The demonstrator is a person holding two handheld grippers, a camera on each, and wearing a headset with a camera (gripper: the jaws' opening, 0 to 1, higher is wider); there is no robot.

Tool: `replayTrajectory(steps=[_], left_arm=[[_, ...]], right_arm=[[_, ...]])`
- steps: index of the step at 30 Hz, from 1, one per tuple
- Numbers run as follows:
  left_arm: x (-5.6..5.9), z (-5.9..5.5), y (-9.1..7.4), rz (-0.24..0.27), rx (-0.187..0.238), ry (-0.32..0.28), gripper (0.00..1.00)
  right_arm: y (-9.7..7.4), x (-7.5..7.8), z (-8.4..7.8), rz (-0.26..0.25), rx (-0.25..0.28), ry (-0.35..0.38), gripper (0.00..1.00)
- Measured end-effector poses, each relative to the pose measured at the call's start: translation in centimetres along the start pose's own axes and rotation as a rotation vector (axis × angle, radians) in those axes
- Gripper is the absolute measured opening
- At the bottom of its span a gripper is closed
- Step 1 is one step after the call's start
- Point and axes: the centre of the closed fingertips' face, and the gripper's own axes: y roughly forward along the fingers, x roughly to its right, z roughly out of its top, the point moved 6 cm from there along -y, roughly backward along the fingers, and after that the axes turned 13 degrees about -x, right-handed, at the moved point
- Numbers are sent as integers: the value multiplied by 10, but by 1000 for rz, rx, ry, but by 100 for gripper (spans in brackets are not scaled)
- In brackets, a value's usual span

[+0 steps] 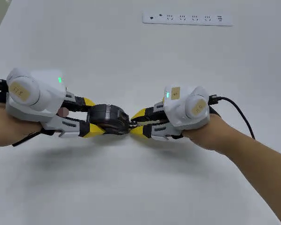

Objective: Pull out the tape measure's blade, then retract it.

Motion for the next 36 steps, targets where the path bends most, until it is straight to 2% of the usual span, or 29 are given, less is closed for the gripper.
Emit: replayTrajectory(steps=[19, 36], left_arm=[[-1, 0, 1, -5, -7, 37, 26], [-1, 1, 2, -11, -3, 37, 26]], right_arm=[[-2, 1, -1, -6, -25, -32, 10], [-18, 1, -13, -16, -41, -32, 10]])
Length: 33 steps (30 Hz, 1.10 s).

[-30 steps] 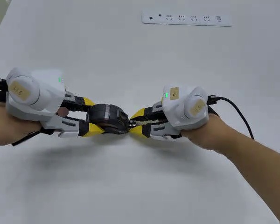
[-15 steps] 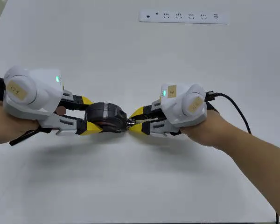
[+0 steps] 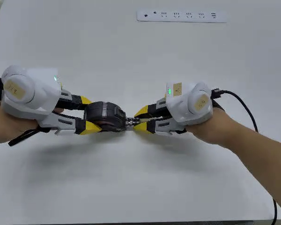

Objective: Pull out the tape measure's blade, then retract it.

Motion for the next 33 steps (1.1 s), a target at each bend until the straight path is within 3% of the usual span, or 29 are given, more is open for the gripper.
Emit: replayTrajectory(steps=[33], left_arm=[[0, 2, 1, -1, -6, 3, 25]], right_arm=[[-42, 4, -43, -39, -60, 39, 10]])
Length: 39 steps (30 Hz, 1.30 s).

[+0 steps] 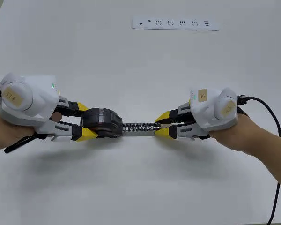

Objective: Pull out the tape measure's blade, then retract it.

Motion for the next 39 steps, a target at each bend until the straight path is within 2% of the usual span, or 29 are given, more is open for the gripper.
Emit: replayTrajectory(steps=[39], left_arm=[[0, 1, 1, -1, -7, 4, 25]], right_arm=[[-34, 4, -40, -37, -62, 26, 10]])
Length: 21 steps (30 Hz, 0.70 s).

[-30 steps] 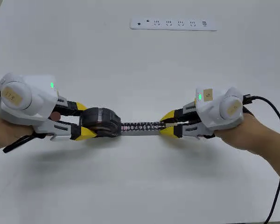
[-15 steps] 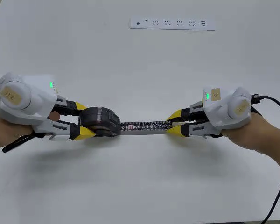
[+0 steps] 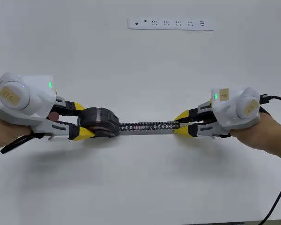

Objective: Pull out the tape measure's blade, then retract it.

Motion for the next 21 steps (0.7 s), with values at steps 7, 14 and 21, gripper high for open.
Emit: replayTrajectory(steps=[7, 14, 21], left_arm=[[0, 0, 0, 0, -2, 1, 25], [0, 0, 0, 0, -2, 2, 25], [-1, 0, 1, -1, -1, -1, 25]], right_arm=[[-6, 0, -7, -4, -12, 0, 10], [-11, 2, -15, -8, -24, 5, 10], [-17, 6, -23, -17, -34, 13, 10]])
